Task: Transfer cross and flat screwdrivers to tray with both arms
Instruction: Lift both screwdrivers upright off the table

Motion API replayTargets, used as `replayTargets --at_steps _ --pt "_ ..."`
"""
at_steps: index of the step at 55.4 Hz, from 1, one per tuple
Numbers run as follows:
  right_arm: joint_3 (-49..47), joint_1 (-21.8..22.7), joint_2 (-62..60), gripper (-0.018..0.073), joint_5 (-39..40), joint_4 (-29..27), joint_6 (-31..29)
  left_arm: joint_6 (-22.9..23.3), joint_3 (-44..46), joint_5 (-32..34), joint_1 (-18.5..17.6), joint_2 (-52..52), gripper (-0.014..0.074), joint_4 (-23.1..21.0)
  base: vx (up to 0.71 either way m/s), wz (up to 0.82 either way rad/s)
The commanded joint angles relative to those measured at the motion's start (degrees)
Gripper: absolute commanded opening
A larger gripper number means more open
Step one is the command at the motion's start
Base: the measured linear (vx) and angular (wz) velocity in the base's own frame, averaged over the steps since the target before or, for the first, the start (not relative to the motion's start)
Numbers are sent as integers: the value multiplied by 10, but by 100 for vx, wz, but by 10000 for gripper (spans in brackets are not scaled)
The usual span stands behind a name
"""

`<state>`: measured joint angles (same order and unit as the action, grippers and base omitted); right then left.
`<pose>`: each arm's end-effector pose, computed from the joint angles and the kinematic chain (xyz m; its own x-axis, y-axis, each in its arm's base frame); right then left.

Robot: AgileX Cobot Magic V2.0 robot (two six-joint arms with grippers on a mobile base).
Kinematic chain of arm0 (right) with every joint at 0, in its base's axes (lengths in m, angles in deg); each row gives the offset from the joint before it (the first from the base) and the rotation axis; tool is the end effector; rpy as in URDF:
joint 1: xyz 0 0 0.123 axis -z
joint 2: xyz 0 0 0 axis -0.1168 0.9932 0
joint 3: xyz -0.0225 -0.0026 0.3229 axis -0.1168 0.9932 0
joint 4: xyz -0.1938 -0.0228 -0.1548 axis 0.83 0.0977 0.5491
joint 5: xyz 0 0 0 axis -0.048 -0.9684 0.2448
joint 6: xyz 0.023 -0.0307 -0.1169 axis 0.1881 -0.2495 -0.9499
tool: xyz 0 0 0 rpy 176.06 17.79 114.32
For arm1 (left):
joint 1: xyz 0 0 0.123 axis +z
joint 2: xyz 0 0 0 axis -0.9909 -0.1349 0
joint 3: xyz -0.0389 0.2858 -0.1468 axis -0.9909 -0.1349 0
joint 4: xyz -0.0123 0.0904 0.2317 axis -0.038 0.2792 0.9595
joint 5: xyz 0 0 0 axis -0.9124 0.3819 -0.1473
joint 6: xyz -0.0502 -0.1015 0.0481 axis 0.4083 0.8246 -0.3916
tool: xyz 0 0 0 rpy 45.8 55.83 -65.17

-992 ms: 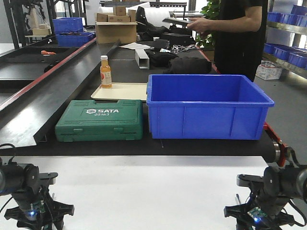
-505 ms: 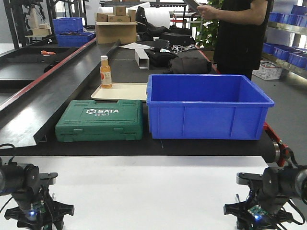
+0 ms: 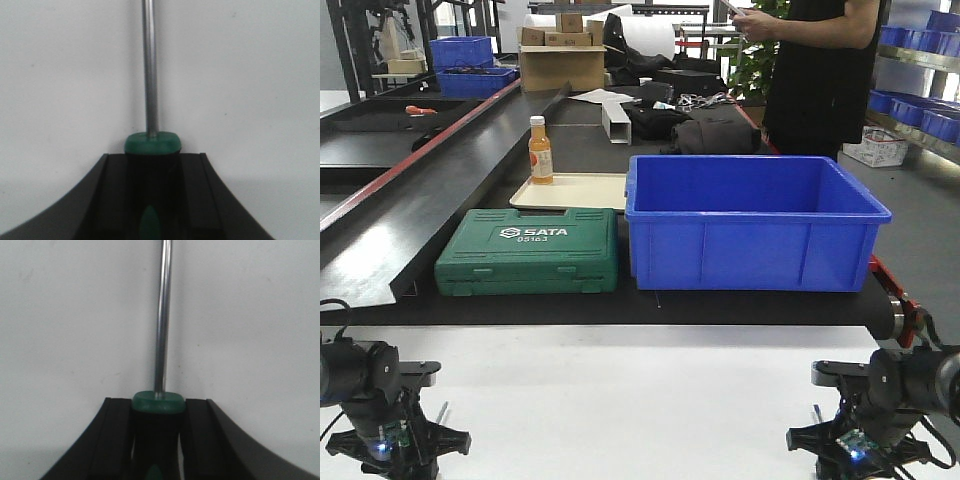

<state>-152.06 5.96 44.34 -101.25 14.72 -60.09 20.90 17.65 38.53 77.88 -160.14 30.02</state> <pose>0.4518 0.0087 0.1132 -0.9545 0.0832 -0.2865 0.0720 0.9962 0.0493 0.4582 -0.0371 0.1103 -0.9796 -0.0172 -0.2001 -0.0103 0.9993 -0.0357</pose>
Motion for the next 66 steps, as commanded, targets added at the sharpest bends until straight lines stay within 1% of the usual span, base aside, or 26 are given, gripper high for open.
replayTargets --at_steps 1,8,13,18,27,32,41,49,52,55,61,66 --pt "-11 3 -36 -12 2 -4 -21 -21 4 -25 -3 22 -8 -19 0 0" --pt "-11 2 -72 -11 8 -29 -36 -37 4 -21 -3 44 -7 -19 0 0" --pt "-11 2 -112 -11 -1 -48 -56 -49 4 -9 -3 76 -7 -19 0 0" --pt "-9 0 -155 -11 -8 -64 -74 -50 4 1 -3 119 -7 -19 0 0" --pt "-9 -32 -243 -11 -1 -53 -92 -51 3 44 -3 203 -7 -19 0 0" --pt "-9 -62 -290 -11 9 -53 -91 -66 3 61 -4 252 -7 -19 0 0" --pt "-9 -109 -373 -9 30 -45 -75 -88 2 70 -23 356 -7 -19 0 0" --pt "4 -136 -431 -9 40 -1 -21 -88 -38 127 -54 458 -6 -39 0 0" --pt "32 -142 -464 -9 61 23 -1 -88 -65 142 -62 495 -6 -46 0 0" --pt "70 -146 -501 -9 71 36 6 -88 -99 155 -69 536 -6 -58 0 0" --pt "139 -156 -573 -8 98 34 8 -89 -154 164 -76 602 -6 -66 0 0" --pt "186 -158 -631 -8 113 30 10 -89 -192 152 -78 649 -6 -67 0 0"
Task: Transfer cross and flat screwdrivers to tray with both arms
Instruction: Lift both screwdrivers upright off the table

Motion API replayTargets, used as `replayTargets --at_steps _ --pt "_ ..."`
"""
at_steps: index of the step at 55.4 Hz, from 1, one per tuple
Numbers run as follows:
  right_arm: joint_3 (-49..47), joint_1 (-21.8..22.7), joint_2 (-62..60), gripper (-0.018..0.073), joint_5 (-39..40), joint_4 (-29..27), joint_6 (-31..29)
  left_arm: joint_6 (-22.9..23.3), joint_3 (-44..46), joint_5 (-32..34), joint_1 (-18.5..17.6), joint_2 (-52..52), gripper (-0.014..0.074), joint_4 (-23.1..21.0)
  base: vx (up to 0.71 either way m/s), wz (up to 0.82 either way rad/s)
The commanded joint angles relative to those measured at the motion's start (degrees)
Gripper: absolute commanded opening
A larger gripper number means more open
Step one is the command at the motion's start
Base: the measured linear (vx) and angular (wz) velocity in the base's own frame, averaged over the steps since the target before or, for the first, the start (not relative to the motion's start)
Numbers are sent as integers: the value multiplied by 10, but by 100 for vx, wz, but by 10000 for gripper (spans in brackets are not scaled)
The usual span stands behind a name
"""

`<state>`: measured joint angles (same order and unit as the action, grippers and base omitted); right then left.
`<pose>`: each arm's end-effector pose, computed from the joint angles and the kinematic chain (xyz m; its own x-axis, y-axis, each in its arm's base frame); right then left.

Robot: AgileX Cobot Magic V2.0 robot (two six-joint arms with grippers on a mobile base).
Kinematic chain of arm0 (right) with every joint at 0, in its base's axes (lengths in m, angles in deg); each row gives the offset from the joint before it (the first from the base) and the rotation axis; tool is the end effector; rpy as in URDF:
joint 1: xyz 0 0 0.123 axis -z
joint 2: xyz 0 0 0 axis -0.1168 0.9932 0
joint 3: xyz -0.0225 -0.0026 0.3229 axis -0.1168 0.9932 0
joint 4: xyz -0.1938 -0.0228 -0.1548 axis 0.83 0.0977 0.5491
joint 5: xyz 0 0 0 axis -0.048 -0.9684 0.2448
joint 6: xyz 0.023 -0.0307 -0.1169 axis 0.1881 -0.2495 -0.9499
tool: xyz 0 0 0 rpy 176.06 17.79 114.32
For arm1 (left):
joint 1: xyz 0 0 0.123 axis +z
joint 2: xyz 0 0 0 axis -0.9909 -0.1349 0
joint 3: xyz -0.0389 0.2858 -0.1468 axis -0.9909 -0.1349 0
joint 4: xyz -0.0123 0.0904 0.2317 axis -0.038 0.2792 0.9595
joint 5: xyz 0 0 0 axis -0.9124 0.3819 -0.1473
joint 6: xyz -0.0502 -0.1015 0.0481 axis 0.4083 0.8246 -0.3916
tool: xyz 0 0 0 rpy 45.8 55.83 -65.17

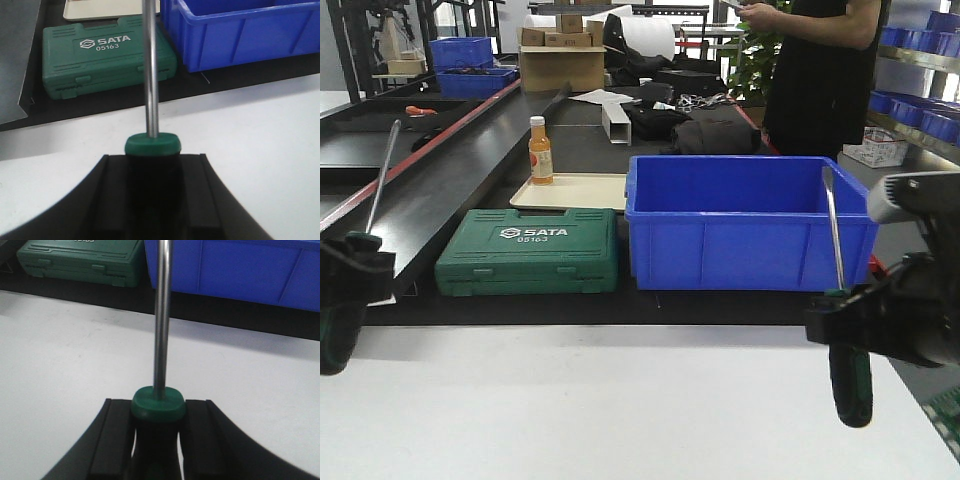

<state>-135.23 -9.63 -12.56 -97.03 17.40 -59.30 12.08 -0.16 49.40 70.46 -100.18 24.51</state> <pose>0.2524 0.0736 0.4007 -0.4820 -0.0677 -0.8736 -0.2451 0.9676 0.0602 0.2548 -0.0611 0.4288 -0.4214 0.0643 -0.9046 0.2504 0.9669 -0.0480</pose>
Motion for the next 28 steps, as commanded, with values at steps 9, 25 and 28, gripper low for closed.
replayTargets --at_steps 9,25,28 --pt "90 -2 -140 -8 88 11 0 0 -91 50 -4 131 -6 -24 0 0" --pt "121 -2 -173 -8 89 11 -3 0 -197 88 -4 226 -4 -32 0 0" --pt "121 -2 -173 -8 81 9 -3 0 -197 79 -4 231 -4 -34 0 0"
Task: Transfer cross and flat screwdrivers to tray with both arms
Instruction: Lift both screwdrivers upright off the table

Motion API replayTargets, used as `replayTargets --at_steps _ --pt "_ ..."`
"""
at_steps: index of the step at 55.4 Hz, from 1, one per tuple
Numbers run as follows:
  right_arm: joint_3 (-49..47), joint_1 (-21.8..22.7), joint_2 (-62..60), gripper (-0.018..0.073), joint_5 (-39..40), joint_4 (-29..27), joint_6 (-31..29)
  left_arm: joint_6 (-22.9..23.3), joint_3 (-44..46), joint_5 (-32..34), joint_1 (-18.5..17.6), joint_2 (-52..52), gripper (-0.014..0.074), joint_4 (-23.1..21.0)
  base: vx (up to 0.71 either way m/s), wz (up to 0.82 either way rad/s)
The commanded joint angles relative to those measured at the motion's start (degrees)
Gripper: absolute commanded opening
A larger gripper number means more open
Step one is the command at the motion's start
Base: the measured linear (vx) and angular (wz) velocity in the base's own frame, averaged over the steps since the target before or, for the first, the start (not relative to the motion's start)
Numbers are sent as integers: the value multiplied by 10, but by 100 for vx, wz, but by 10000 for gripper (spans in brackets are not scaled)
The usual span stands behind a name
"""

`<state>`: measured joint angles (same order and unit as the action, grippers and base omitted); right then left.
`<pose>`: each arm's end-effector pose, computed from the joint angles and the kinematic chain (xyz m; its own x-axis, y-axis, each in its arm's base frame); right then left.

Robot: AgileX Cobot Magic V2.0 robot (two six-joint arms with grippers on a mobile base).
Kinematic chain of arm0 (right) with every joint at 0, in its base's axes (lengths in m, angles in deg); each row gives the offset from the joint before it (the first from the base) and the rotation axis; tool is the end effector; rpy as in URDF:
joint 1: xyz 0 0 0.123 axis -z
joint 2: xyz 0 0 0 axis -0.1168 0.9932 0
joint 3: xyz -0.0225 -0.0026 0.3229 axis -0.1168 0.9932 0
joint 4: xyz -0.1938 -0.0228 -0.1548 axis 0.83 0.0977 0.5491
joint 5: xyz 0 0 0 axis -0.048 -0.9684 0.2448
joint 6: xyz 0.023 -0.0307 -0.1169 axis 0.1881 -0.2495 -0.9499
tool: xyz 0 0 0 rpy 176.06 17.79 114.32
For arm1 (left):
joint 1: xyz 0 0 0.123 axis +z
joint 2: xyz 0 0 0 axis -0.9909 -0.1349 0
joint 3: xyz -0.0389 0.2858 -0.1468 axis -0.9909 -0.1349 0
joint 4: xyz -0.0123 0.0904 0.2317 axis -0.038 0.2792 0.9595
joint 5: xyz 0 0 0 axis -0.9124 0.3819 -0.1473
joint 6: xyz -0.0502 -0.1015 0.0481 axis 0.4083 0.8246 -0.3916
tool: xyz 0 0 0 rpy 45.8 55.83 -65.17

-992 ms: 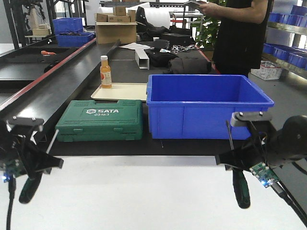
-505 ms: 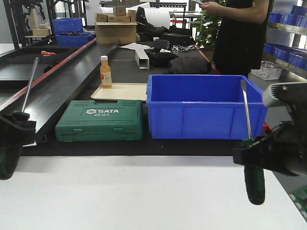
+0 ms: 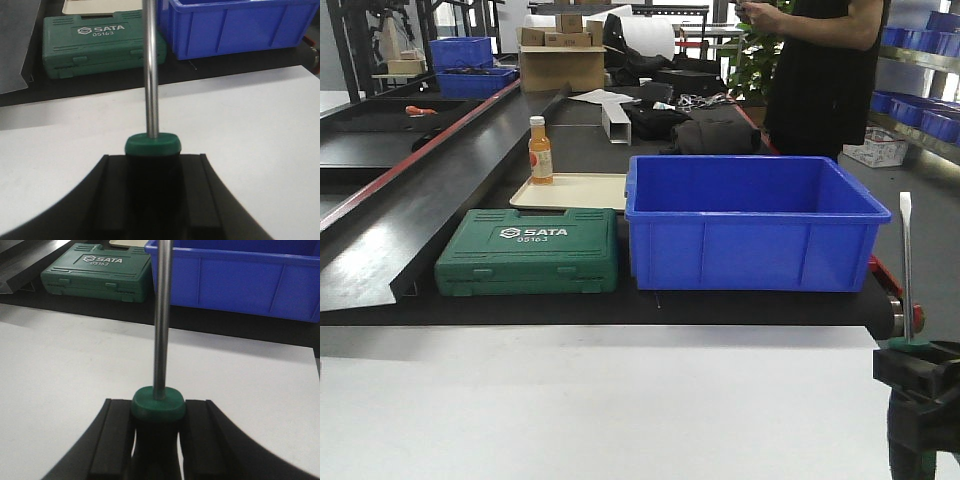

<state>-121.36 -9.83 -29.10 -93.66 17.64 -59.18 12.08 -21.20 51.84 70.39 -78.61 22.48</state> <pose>0.1752 0.0514 0.3847 -0.3905 -0.0442 -0.9195 -0.2541 0.9652 0.0615 0.1514 -0.0413 0.3811 -0.3822 0.0222 -0.9238 0.2524 0.9642 -0.0812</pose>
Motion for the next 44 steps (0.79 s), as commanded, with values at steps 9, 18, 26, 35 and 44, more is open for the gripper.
replayTargets --at_steps 9,18,26,35,44 --pt "-17 0 -8 -8 42 6 -4 0 13 42 -4 17 -3 -14 0 0" --pt "-17 0 -8 -8 42 6 -4 0 13 42 -4 17 -3 -14 0 0" --pt "-17 0 -8 -8 42 6 -4 0 13 42 -4 17 -3 -14 0 0" --pt "-17 0 -8 -8 42 6 -4 0 13 42 -4 17 -3 -14 0 0" --pt "-17 0 -8 -8 43 6 -4 0 13 42 -4 17 -3 -14 0 0"
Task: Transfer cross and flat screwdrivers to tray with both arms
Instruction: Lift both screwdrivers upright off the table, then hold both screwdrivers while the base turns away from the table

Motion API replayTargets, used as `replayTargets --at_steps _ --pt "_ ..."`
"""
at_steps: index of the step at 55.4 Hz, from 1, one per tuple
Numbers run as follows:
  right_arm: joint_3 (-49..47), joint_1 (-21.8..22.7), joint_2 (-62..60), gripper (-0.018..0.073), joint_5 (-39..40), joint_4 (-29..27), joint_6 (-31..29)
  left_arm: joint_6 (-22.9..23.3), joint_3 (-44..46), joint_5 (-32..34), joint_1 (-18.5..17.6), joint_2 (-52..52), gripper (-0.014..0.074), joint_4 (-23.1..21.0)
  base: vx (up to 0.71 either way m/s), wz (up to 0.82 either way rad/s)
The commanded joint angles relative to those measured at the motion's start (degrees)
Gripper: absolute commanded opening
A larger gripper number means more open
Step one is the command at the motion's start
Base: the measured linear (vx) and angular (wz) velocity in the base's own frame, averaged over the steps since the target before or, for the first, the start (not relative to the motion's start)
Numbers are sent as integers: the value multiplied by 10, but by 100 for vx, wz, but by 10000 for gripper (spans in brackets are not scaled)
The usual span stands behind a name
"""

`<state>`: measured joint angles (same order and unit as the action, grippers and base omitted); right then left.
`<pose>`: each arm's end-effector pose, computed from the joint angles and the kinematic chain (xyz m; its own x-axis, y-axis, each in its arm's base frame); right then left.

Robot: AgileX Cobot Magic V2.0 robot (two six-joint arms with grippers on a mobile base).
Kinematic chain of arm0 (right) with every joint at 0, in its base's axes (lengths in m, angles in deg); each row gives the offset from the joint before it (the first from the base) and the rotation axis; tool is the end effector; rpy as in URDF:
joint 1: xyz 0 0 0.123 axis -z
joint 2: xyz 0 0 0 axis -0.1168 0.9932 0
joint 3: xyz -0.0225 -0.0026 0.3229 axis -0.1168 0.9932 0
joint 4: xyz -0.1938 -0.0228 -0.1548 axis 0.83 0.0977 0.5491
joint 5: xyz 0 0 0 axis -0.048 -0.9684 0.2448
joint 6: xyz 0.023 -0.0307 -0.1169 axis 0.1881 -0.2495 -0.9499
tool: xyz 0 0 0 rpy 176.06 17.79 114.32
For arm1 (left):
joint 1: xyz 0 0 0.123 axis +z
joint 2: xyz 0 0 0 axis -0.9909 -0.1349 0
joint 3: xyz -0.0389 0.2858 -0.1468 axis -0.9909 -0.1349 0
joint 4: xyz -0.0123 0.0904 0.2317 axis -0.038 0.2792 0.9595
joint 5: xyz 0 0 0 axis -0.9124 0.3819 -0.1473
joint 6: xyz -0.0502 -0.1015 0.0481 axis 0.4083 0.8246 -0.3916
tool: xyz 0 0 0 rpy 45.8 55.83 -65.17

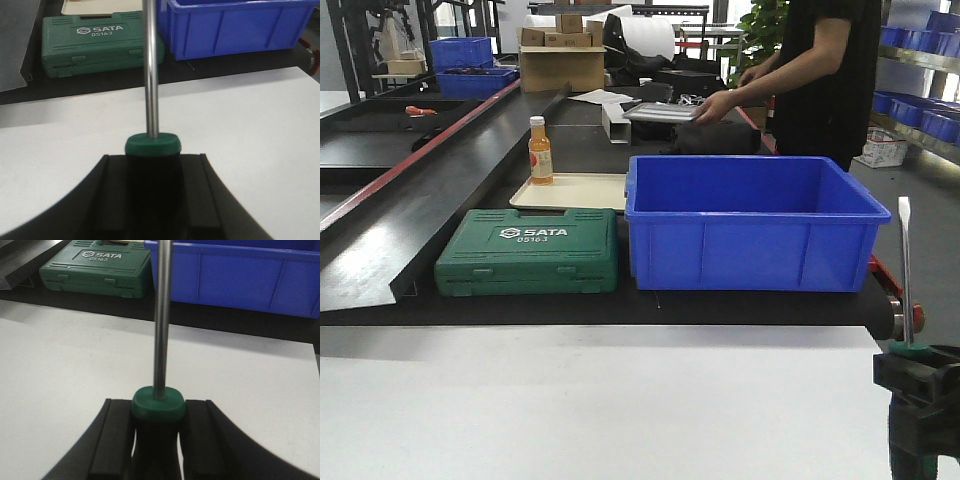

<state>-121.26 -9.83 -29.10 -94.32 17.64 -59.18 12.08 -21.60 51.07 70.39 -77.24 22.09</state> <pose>0.1747 0.0513 0.3828 -0.4022 -0.0476 -0.9143 -0.2532 0.9655 0.0611 0.1447 -0.0405 0.3808 -0.3800 0.0168 -0.9248 0.2555 0.9628 -0.0875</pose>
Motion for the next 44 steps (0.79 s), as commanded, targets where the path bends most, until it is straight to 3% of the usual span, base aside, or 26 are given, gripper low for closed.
replayTargets --at_steps 1,44 --pt "-18 0 -8 -8 49 6 -4 0 17 50 -4 3 -3 -10 0 0" --pt "-18 0 -6 -8 49 6 -4 0 17 50 -4 3 -3 -10 -10 -5"
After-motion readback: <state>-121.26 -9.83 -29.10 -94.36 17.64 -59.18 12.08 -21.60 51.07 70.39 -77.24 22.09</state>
